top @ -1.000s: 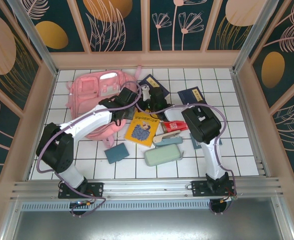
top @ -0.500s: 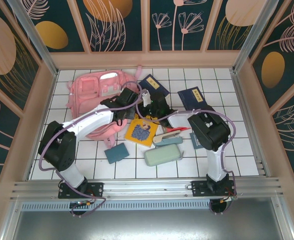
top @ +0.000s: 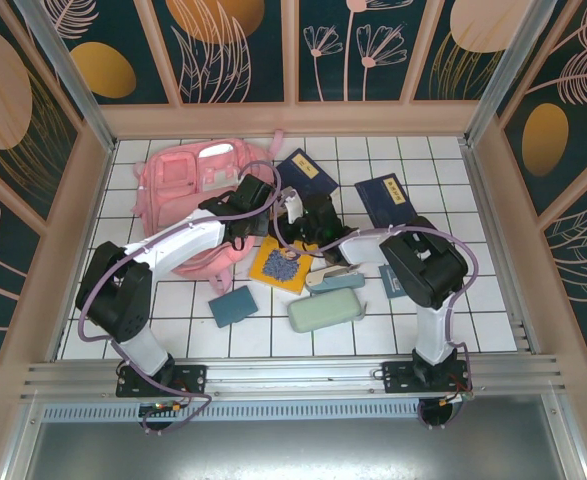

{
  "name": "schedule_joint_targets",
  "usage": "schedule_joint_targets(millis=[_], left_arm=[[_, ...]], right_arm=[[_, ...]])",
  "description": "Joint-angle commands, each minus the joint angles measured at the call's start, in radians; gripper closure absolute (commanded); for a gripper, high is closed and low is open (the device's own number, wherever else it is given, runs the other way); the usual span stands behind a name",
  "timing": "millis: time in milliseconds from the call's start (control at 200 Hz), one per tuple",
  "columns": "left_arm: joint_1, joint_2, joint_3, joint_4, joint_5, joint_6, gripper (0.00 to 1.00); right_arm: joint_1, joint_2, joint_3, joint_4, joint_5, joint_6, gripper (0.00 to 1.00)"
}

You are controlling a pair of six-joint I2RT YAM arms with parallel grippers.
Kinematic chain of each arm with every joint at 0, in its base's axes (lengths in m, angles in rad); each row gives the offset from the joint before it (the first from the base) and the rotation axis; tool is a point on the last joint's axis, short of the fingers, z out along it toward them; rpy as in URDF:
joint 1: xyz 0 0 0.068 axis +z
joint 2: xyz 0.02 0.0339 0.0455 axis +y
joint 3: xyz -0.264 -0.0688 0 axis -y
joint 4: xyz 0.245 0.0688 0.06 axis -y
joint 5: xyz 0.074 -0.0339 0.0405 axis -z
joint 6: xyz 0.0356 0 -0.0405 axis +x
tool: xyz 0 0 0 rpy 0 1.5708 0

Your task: Pack the student bag

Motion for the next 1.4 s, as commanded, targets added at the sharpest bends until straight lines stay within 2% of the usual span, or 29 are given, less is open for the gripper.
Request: schedule_joint_targets(millis=[0, 150, 190, 265, 355, 435, 566, 691, 801, 1391], left_arm=[[0.012, -0.043, -0.004, 0.073, -0.019, -0.008, 1.00], [0.012, -0.065, -0.016, 0.064, -0.017, 0.004, 1.00], [0.013, -0.074, -0.021, 0.061, -0.017, 0.006, 1.00], [0.012, -0.086, -0.024, 0.052, -0.011, 0.013, 1.00], [0.013, -0.093, -0.026, 0.038, -0.007, 0.021, 1.00], [0.013, -0.097, -0.027, 0.028, -0.004, 0.026, 1.00], [0.012, -0.105, -0.029, 0.020, -0.002, 0.028, 1.00], [0.012, -0.105, -0.025, 0.012, 0.003, 0.030, 1.00], [0.012, -0.107, -0.019, 0.006, 0.004, 0.032, 1.00], [0.012, -0.087, 0.019, -0.009, 0.026, 0.034, 1.00]], right_arm=[[-0.026, -0.031, -0.026, 0.059, -0.001, 0.012, 1.00], [-0.069, -0.035, -0.027, 0.070, 0.015, 0.029, 1.00], [-0.084, -0.033, -0.024, 0.071, 0.015, 0.034, 0.91], [-0.109, -0.025, -0.011, 0.069, 0.005, 0.038, 0.89], [-0.132, -0.012, 0.010, 0.068, -0.014, 0.042, 0.78], [-0.142, 0.004, 0.040, 0.058, -0.045, 0.044, 0.76], [-0.144, 0.050, 0.103, 0.042, -0.126, 0.066, 0.66], [-0.145, 0.103, 0.162, 0.029, -0.188, 0.092, 0.64], [-0.144, 0.137, 0.209, 0.006, -0.201, 0.092, 0.68], [-0.128, 0.236, 0.338, -0.076, -0.152, 0.043, 0.71]])
